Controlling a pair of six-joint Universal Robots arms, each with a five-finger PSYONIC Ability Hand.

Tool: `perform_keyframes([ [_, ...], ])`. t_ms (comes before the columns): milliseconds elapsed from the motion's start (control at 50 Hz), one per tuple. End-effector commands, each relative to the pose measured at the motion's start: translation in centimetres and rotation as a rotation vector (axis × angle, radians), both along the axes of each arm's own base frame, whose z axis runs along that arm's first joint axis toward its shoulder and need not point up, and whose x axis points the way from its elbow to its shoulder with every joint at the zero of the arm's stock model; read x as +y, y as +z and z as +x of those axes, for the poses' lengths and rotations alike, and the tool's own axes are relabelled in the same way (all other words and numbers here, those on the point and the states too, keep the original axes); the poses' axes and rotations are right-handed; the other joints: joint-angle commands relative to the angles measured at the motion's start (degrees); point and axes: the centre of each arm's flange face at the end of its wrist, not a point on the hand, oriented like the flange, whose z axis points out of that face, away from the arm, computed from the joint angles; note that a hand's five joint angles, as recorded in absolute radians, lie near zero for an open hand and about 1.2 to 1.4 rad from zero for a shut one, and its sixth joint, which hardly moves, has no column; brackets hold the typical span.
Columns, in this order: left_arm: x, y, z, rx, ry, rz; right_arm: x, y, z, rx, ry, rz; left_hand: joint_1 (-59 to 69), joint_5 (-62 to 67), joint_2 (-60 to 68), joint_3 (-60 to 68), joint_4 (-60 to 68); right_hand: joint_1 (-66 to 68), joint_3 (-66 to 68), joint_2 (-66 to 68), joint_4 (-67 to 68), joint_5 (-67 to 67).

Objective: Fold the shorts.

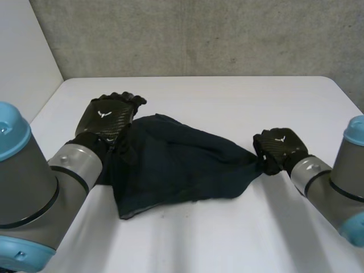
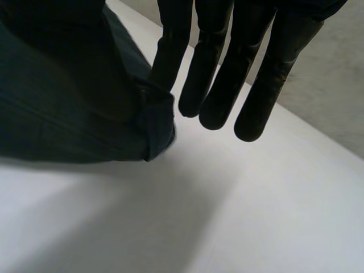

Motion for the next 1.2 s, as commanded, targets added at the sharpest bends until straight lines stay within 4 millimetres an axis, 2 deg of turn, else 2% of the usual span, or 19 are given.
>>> perform_keyframes([
  [20, -0.5, -0.6, 1.6, -0.001, 0.042, 0.001, -4.8, 0.8, -0.7, 0.236, -0.12, -0.199, -0.8, -0.6, -0.8, -1.3, -0.7, 24.8, 14.1, 13.6, 13.7, 16.9],
  [180, -0.7, -0.9, 2.0, -0.005, 0.052, 0.011, -11.2, 2.0, 0.5, 0.26, -0.102, -0.374, -0.8, -0.6, -0.8, -1.3, -0.7, 24.8, 14.1, 13.6, 13.7, 16.9],
  [240, -0.7, -1.0, 2.1, -0.007, 0.055, 0.014, -12.4, 2.0, 1.1, 0.24, -0.086, -0.418, -0.9, -0.7, -0.9, -1.5, -0.9, 24.8, 14.1, 13.6, 13.7, 16.9],
  [320, -0.8, -1.1, 2.1, -0.005, 0.055, 0.01, -13.3, 2.3, 1.6, 0.214, -0.078, -0.467, -1.1, -0.9, -1.1, -1.6, -1.0, -26.8, -37.6, -38.1, -37.9, -34.7],
  [340, -0.9, -1.1, 2.1, -0.003, 0.056, 0.007, -13.2, 2.3, 1.6, 0.215, -0.084, -0.464, -1.1, -0.9, -1.1, -1.6, -1.0, -44.6, -55.3, -55.8, -55.7, -52.5],
  [400, -1.2, -1.2, 1.9, 0.0, 0.056, -0.01, -12.6, 2.7, 1.3, 0.211, -0.099, -0.443, -1.3, -1.1, -1.3, -1.8, -1.2, -45.2, -55.9, -56.4, -56.3, -53.1],
  [460, -2.0, -1.3, 1.7, 0.009, 0.06, -0.038, -10.2, 3.6, 0.4, 0.217, -0.13, -0.367, -1.1, -0.9, -1.1, -1.6, -1.0, -45.2, -55.9, -56.4, -56.3, -53.1],
  [480, -2.3, -1.5, 1.6, 0.01, 0.062, -0.042, -8.4, 4.7, 0.2, 0.212, -0.135, -0.333, -1.0, -0.7, -0.9, -1.5, -0.9, -45.2, -55.9, -56.4, -56.3, -53.1],
  [540, -4.2, -2.0, 1.9, 0.015, 0.092, -0.057, -4.9, 6.0, 0.4, 0.19, -0.114, -0.28, -0.6, -0.4, -0.6, -1.1, -0.5, -43.1, -53.9, -54.4, -54.2, -51.0],
  [560, -4.8, -2.3, 2.1, 0.013, 0.104, -0.054, -2.4, 6.4, 1.1, 0.16, -0.08, -0.234, -0.6, -0.4, -0.6, -1.1, -0.5, -39.8, -50.5, -51.0, -50.9, -47.7],
  [620, -6.8, -3.3, 2.4, 0.005, 0.124, -0.039, 0.8, 6.0, 1.8, 0.107, -0.042, -0.136, -0.3, -0.1, -0.2, -0.8, -0.2, -38.2, -49.0, -49.5, -49.3, -46.1],
  [640, -7.3, -3.6, 2.3, 0.004, 0.123, -0.035, 2.7, 5.3, 2.3, 0.072, -0.019, -0.06, -0.3, -0.1, -0.2, -0.8, -0.2, -38.0, -48.8, -49.3, -49.2, -46.0],
  [700, -9.4, -4.9, 2.2, 0.001, 0.095, -0.015, 5.2, 4.4, 2.8, 0.02, 0.011, 0.05, 0.1, 0.3, 0.1, -0.5, 0.1, -38.0, -48.8, -49.3, -49.2, -46.0],
  [740, -11.0, -6.4, 2.5, -0.01, 0.063, 0.016, 7.9, 4.0, 3.5, -0.031, 0.06, 0.136, 1.2, 1.5, 1.3, 0.7, 1.3, -38.0, -48.8, -49.3, -49.2, -46.0],
  [800, -12.0, -7.7, 2.6, -0.04, 0.03, 0.035, 10.6, 3.1, 4.2, -0.072, 0.106, 0.212, 1.6, 1.8, 1.6, 1.1, 1.7, -37.9, -48.6, -49.1, -49.0, -45.8],
  [860, -13.0, -9.0, 2.7, -0.109, 0.0, 0.029, 11.9, 2.3, 4.8, -0.107, 0.13, 0.235, 1.9, 2.1, 1.9, 1.4, 2.0, -37.9, -48.6, -49.1, -49.0, -45.8],
  [940, -14.2, -9.9, 3.5, -0.192, 0.008, 0.006, 12.1, 1.0, 5.5, -0.132, 0.147, 0.22, 2.7, 3.0, 2.8, 2.2, 2.8, -37.9, -48.6, -49.1, -49.0, -45.8],
  [1020, -15.2, -10.6, 4.2, -0.235, 0.015, -0.006, 11.7, -0.1, 5.8, -0.133, 0.146, 0.215, 4.6, 4.8, 4.6, 4.1, 4.7, -37.4, -48.1, -48.6, -48.5, -45.3],
  [1200, -16.1, -12.1, 3.1, -0.245, -0.033, 0.006, 10.6, -2.6, 6.5, -0.118, 0.127, 0.241, 11.6, 11.9, 11.7, 11.1, 11.7, -35.2, -45.9, -46.4, -46.3, -43.1],
])
